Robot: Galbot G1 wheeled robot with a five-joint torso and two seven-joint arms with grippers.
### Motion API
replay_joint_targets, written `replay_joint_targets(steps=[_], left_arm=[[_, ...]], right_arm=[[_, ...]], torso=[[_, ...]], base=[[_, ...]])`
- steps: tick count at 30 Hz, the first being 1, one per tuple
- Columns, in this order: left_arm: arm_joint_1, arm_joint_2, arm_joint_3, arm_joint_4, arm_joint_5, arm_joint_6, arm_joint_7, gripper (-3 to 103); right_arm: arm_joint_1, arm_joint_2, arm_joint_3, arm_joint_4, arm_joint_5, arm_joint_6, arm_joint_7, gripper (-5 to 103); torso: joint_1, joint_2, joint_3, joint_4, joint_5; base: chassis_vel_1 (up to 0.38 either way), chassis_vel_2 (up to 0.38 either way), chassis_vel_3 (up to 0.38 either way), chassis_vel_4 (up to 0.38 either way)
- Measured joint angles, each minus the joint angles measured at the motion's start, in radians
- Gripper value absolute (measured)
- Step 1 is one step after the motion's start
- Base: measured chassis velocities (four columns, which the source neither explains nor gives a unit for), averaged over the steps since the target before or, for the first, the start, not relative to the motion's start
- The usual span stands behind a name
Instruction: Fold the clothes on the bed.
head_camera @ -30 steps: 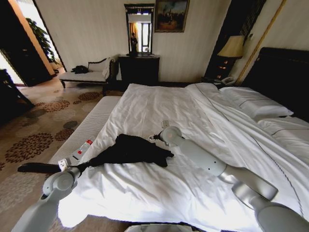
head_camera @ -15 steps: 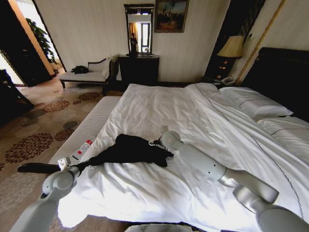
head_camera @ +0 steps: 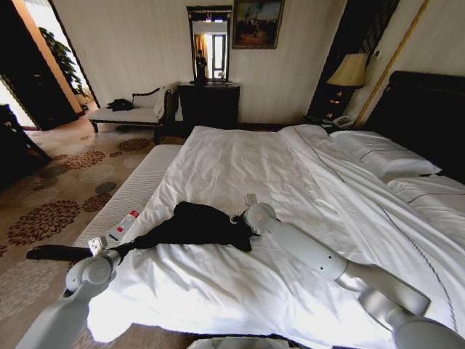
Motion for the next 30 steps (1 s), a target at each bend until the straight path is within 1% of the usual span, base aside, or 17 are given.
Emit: replay_joint_targets(steps=[1,3,4,5,6,8,10,11,12,14,16,21,23,25,28,29,30], left_arm=[[0.0,0.0,0.0,0.0,0.0,0.0,0.0,1],[0.0,0.0,0.001,0.0,0.001,0.0,0.0,1],[0.0,0.0,0.001,0.0,0.001,0.0,0.0,1],[0.0,0.0,0.001,0.0,0.002,-0.001,0.0,1],[0.0,0.0,0.001,0.0,0.002,-0.001,0.0,1],[0.0,0.0,0.001,-0.001,0.002,-0.001,0.0,1],[0.0,0.0,0.0,-0.002,0.002,-0.001,0.0,1],[0.001,0.001,-0.001,-0.006,0.002,-0.003,0.001,1],[0.001,0.001,-0.003,-0.012,0.002,-0.007,0.005,1],[0.001,0.0,-0.003,-0.013,0.002,-0.01,0.006,1],[0.0,-0.001,-0.005,-0.027,0.003,-0.018,0.013,1],[0.001,-0.002,-0.005,-0.036,0.007,-0.018,0.014,1],[0.002,-0.006,0.001,-0.036,0.015,-0.018,0.014,1],[0.003,-0.007,0.002,-0.036,0.016,-0.018,0.014,1],[0.006,-0.012,0.006,-0.035,0.02,-0.015,0.014,1],[0.008,-0.012,0.006,-0.035,0.021,-0.014,0.013,1],[0.009,-0.012,0.005,-0.036,0.021,-0.014,0.013,1]], right_arm=[[-0.003,-0.001,0.002,0.004,-0.005,0.0,-0.004,36],[-0.014,-0.005,0.008,0.017,-0.03,0.01,-0.025,36],[-0.018,-0.006,0.01,0.02,-0.041,0.018,-0.034,25],[-0.022,-0.008,0.012,0.026,-0.06,0.037,-0.05,25],[-0.029,-0.012,0.016,0.033,-0.088,0.068,-0.075,14],[-0.038,-0.014,0.025,0.041,-0.11,0.101,-0.098,14],[-0.042,-0.015,0.03,0.044,-0.116,0.111,-0.106,14],[-0.052,-0.017,0.047,0.054,-0.129,0.141,-0.129,4],[-0.064,-0.021,0.063,0.062,-0.152,0.182,-0.164,1],[-0.069,-0.023,0.068,0.064,-0.16,0.195,-0.176,1],[-0.098,-0.039,0.097,0.082,-0.205,0.252,-0.234,0],[-0.126,-0.064,0.128,0.11,-0.177,0.223,-0.214,0],[-0.124,-0.059,0.146,0.119,-0.09,0.144,-0.125,0],[-0.122,-0.056,0.147,0.119,-0.075,0.131,-0.11,0],[-0.088,-0.025,0.133,0.092,-0.015,0.055,-0.024,0],[-0.071,-0.009,0.123,0.07,0.004,0.031,0.002,-3],[-0.064,-0.001,0.121,0.061,0.012,0.022,0.012,-3]], torso=[[0.0,0.0,0.0,0.0,-0.0001],[0.0,0.0,0.0,0.0001,0.0],[0.0,0.0,0.0,0.0001,0.0],[0.0,0.0,0.0,0.0001,0.0],[0.0,0.0,0.0,0.0001,0.0],[0.0,0.0,0.0,0.0001,-0.0001],[0.0,0.0,0.0,0.0001,-0.0001],[0.0,0.0,0.0,0.0001,-0.0001],[0.0,0.0,0.0,0.0002,0.0],[0.0,0.0,0.0,0.0002,0.0],[0.0,0.0,0.0,0.0001,0.0],[0.0,0.0,0.0,-0.0002,0.0001],[0.0,0.0,0.0,-0.0002,0.0],[0.0,0.0,0.0,-0.0002,0.0],[0.0,0.0,0.0,0.0002,-0.0001],[0.0,0.0,0.0,0.0002,-0.0001],[0.0,0.0,0.0,0.0002,-0.0002]], base=[[0.0,0.0,0.0,0.0],[0.0,0.0,0.0,0.0],[0.0,0.0,0.0,0.0],[0.0,0.0,0.0,0.0],[0.0,0.0,0.0,0.0],[0.0,0.0,0.0,0.0],[0.0,0.0,0.0,0.0],[0.0,0.0,0.0,0.0],[0.0,0.0,0.0,0.0],[0.0,0.0,0.0,0.0],[0.0,0.0,0.0,0.0],[0.0,0.0,0.0,0.0],[0.0,0.0,0.0,0.0],[0.0,0.0,0.0,0.0],[0.0,0.0,0.0,0.0],[0.0,0.0,0.0,0.0],[0.0,0.0,0.0,0.0]])
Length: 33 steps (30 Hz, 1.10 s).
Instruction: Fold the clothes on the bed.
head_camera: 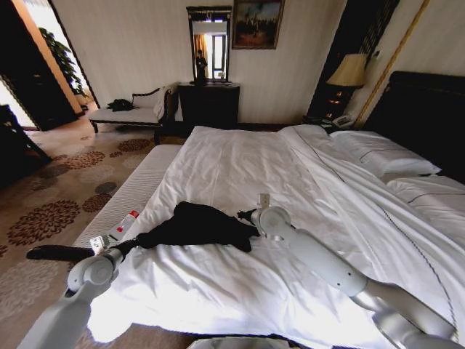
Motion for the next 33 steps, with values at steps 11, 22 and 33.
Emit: replay_joint_targets(steps=[11,22,33], left_arm=[[0.012,0.004,-0.015,0.004,0.002,0.001,0.0,1],[-0.005,0.002,-0.006,0.022,0.005,0.002,0.0,1],[-0.007,0.01,-0.006,0.029,0.008,0.002,0.0,1]], right_arm=[[0.037,0.049,-0.014,-0.084,0.051,-0.021,0.026,35],[0.03,0.049,-0.018,-0.071,0.093,-0.025,0.024,26],[0.014,0.039,-0.015,-0.048,0.039,0.007,-0.048,1]], torso=[[0.0,0.0,0.0,-0.0002,0.0],[0.0,0.0,0.0,-0.0002,0.0],[0.0,0.0,0.0,-0.0001,0.0]], base=[[0.0,0.0,0.0,0.0],[0.0,0.0,0.0,0.0],[0.0,0.0,0.0,0.0]])
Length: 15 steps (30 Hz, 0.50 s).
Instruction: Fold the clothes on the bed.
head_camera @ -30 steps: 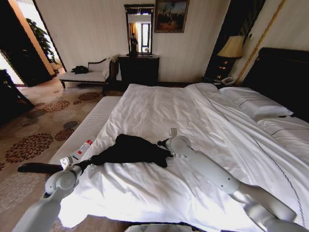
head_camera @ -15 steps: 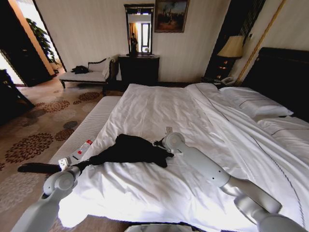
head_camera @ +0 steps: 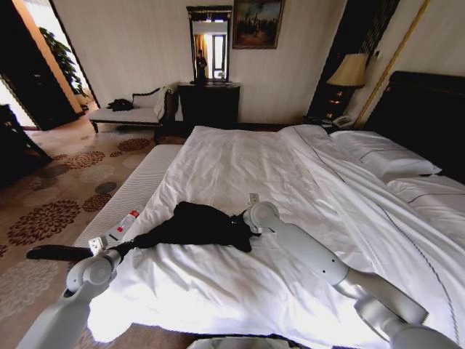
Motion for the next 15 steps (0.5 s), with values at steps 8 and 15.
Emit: replay_joint_targets(steps=[8,15], left_arm=[[-0.019,-0.001,-0.001,-0.024,-0.002,-0.04,0.019,1],[-0.127,-0.001,0.008,-0.081,-0.007,-0.118,0.038,1]], right_arm=[[-0.03,-0.008,0.049,0.044,-0.063,0.079,-0.058,0],[-0.11,-0.066,0.171,0.156,-0.2,0.268,-0.235,0]], torso=[[0.0,0.0,0.0,0.0003,0.0],[0.0,0.0,0.0,-0.0001,0.0001]], base=[[0.0,0.0,0.0,0.0],[0.0,0.0,0.0,0.0]])
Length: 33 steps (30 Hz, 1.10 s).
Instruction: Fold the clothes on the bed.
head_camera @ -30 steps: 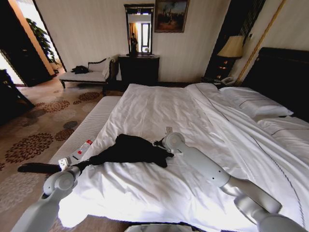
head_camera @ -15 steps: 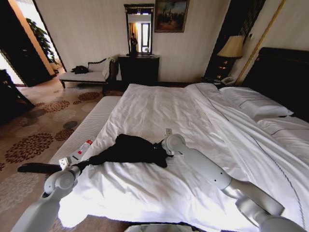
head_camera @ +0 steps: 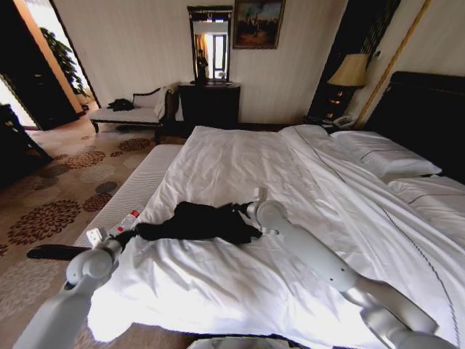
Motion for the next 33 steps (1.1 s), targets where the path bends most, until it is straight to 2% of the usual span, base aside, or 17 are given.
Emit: replay_joint_targets(steps=[3,4,8,9,10,11,14,15,18,20,22,24,25,29,30,33], left_arm=[[-0.073,0.005,0.008,-0.047,0.003,-0.075,0.037,1],[-0.073,0.005,0.008,-0.047,0.003,-0.075,0.037,1],[-0.131,0.004,0.01,-0.113,0.004,-0.133,0.075,1],[-0.131,0.004,0.01,-0.113,0.004,-0.133,0.075,1],[-0.138,0.004,0.009,-0.131,0.004,-0.144,0.081,1],[-0.14,0.004,0.008,-0.136,0.004,-0.147,0.083,1],[-0.143,0.031,-0.009,-0.191,0.005,-0.177,0.109,1],[-0.143,0.031,-0.009,-0.191,0.005,-0.177,0.109,1],[-0.15,0.093,-0.035,-0.242,0.007,-0.19,0.121,1],[-0.154,0.107,-0.041,-0.252,0.007,-0.192,0.121,1],[-0.186,0.18,-0.071,-0.292,-0.009,-0.196,0.103,1],[-0.22,0.237,-0.096,-0.31,-0.049,-0.197,0.08,1],[-0.22,0.237,-0.096,-0.31,-0.049,-0.197,0.08,1],[-0.307,0.35,-0.141,-0.321,-0.171,-0.197,0.046,1],[-0.307,0.35,-0.141,-0.321,-0.171,-0.197,0.046,1],[-0.38,0.451,-0.194,-0.338,-0.288,-0.197,0.021,1]], right_arm=[[-0.077,-0.05,0.096,0.038,-0.133,0.147,-0.193,0],[-0.077,-0.05,0.096,0.038,-0.133,0.147,-0.193,0],[-0.204,-0.097,0.248,0.091,-0.293,0.311,-0.4,0],[-0.204,-0.097,0.248,0.091,-0.293,0.311,-0.4,0],[-0.249,-0.107,0.295,0.102,-0.351,0.354,-0.455,0],[-0.265,-0.11,0.312,0.106,-0.369,0.366,-0.472,0],[-0.385,-0.14,0.451,0.173,-0.455,0.464,-0.566,0],[-0.385,-0.14,0.451,0.173,-0.455,0.464,-0.566,0],[-0.459,-0.164,0.556,0.25,-0.487,0.544,-0.607,0],[-0.469,-0.17,0.571,0.266,-0.493,0.559,-0.611,0],[-0.495,-0.199,0.624,0.334,-0.499,0.598,-0.601,0],[-0.497,-0.234,0.653,0.383,-0.491,0.605,-0.572,0],[-0.497,-0.234,0.653,0.383,-0.491,0.605,-0.572,0],[-0.483,-0.331,0.73,0.469,-0.416,0.601,-0.512,0],[-0.483,-0.331,0.73,0.469,-0.416,0.601,-0.512,0],[-0.497,-0.423,0.851,0.528,-0.328,0.588,-0.481,0]], torso=[[0.0,0.0,0.0,-0.0001,0.0003],[0.0,0.0,0.0,-0.0001,0.0003],[0.0,0.0,0.0,0.0,0.0003],[0.0,0.0,0.0,0.0,0.0003],[0.0,0.0,0.0,0.0001,0.0003],[0.0,0.0,0.0,0.0001,0.0003],[0.0,0.0,0.0,-0.0001,0.0002],[0.0,0.0,0.0,-0.0001,0.0002],[0.0,0.0,0.0,0.0,0.0002],[0.0,0.0,0.0,0.0,0.0001],[0.0,0.0,0.0,0.0002,0.0],[0.0,0.0,0.0,0.0002,-0.0001],[0.0,0.0,0.0,0.0002,-0.0001],[0.0,0.0,0.0,0.0002,0.0],[0.0,0.0,0.0,0.0002,0.0],[0.0,0.0,0.0,0.0002,-0.0002]], base=[[0.0,0.0,0.0,0.0],[0.0,0.0,0.0,0.0],[0.0,0.0,0.0,0.0],[0.0,0.0,0.0,0.0],[0.0,0.0,0.0,0.0],[0.0,0.0,0.0,0.0],[0.0,0.0,0.0,0.0],[0.0,0.0,0.0,0.0],[0.0,0.0,0.0,0.0],[0.0,0.0,0.0,0.0],[0.0,0.0,0.0,0.0],[0.0,0.0,0.0,0.0],[0.0,0.0,0.0,0.0],[0.0,0.0,0.0,0.0],[0.0,0.0,0.0,0.0],[0.0,0.0,0.0,0.0]])
